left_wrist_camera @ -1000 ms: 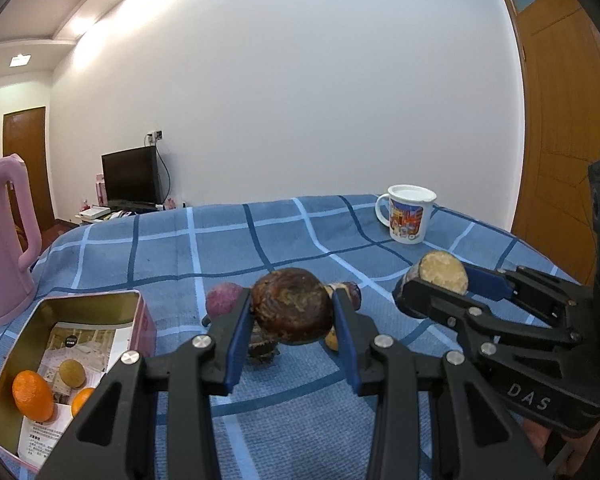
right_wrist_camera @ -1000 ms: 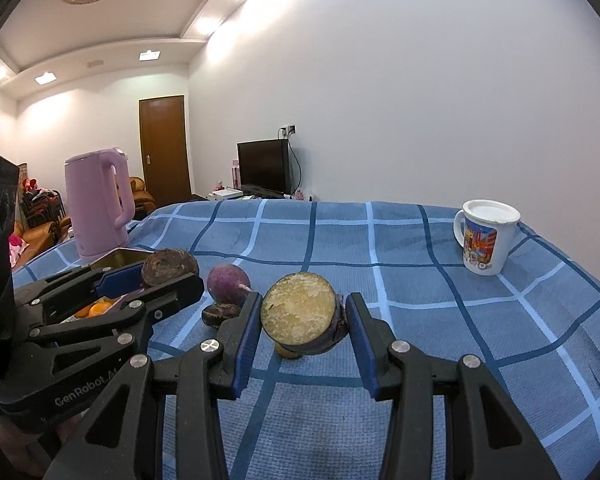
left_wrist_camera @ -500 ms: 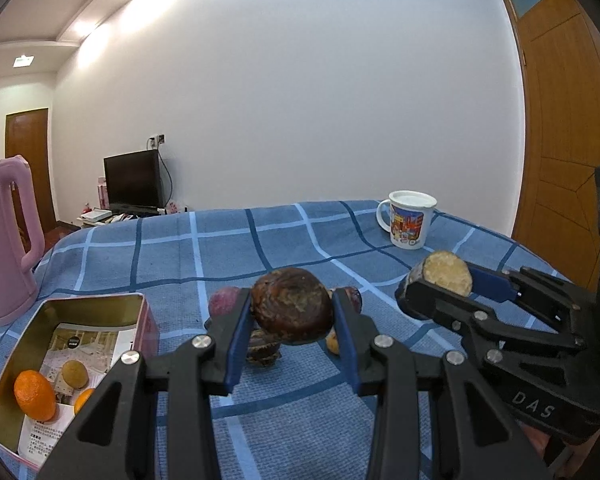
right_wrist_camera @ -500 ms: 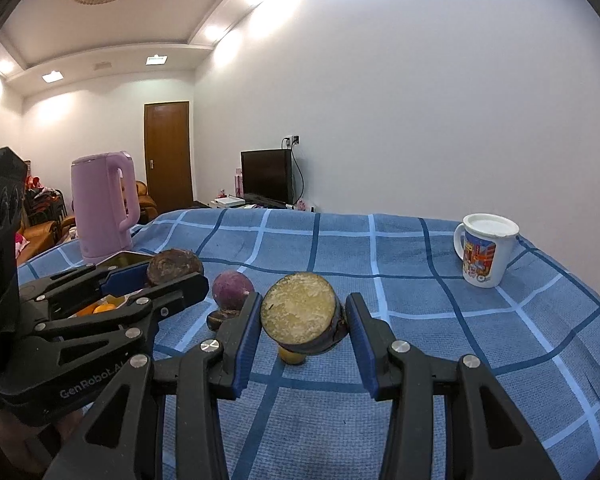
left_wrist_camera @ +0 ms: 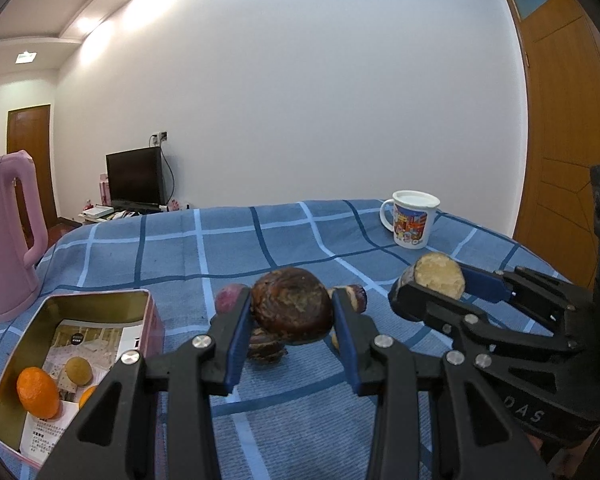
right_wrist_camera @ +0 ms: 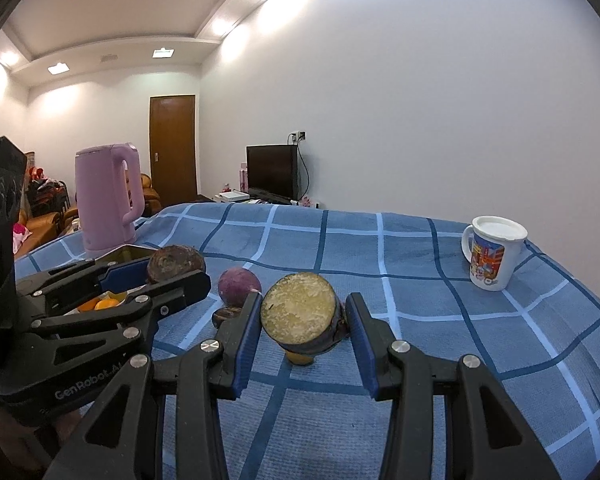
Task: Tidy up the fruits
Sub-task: 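Lift the tuber slice and dark brown fruit and carry them toward the tin, then move the held tuber slice and dark brown fruit over the tin box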
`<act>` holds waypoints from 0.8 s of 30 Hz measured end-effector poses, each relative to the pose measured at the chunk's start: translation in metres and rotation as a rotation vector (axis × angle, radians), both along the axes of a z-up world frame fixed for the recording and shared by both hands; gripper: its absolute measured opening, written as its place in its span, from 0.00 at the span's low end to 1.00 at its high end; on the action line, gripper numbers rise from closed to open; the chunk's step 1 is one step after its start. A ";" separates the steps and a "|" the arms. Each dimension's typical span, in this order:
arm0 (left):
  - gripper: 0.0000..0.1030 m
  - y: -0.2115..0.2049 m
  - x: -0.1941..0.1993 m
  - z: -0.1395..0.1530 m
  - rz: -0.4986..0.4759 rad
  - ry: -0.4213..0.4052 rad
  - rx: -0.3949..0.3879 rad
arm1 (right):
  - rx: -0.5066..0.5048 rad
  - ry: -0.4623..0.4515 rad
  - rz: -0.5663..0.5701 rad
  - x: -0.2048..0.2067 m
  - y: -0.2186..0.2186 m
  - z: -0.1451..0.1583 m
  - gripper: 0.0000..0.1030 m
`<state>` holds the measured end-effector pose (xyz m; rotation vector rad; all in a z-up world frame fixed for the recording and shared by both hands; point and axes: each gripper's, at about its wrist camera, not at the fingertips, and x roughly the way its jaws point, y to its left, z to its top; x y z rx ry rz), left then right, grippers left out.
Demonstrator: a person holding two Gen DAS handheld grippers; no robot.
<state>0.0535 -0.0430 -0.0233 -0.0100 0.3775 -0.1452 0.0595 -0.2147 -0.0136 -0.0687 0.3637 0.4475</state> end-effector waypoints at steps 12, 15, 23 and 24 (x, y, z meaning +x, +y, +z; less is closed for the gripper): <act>0.40 0.018 -0.003 -0.001 0.028 0.010 -0.013 | -0.006 0.022 0.024 0.008 0.015 -0.002 0.43; 0.40 0.023 -0.003 -0.002 0.037 0.012 -0.017 | -0.008 0.025 0.034 0.008 0.020 -0.002 0.43; 0.40 0.040 -0.006 -0.002 0.070 0.017 -0.018 | -0.025 0.034 0.064 0.010 0.038 -0.003 0.43; 0.40 0.042 -0.006 -0.002 0.076 0.018 -0.017 | -0.026 0.036 0.068 0.010 0.040 -0.003 0.43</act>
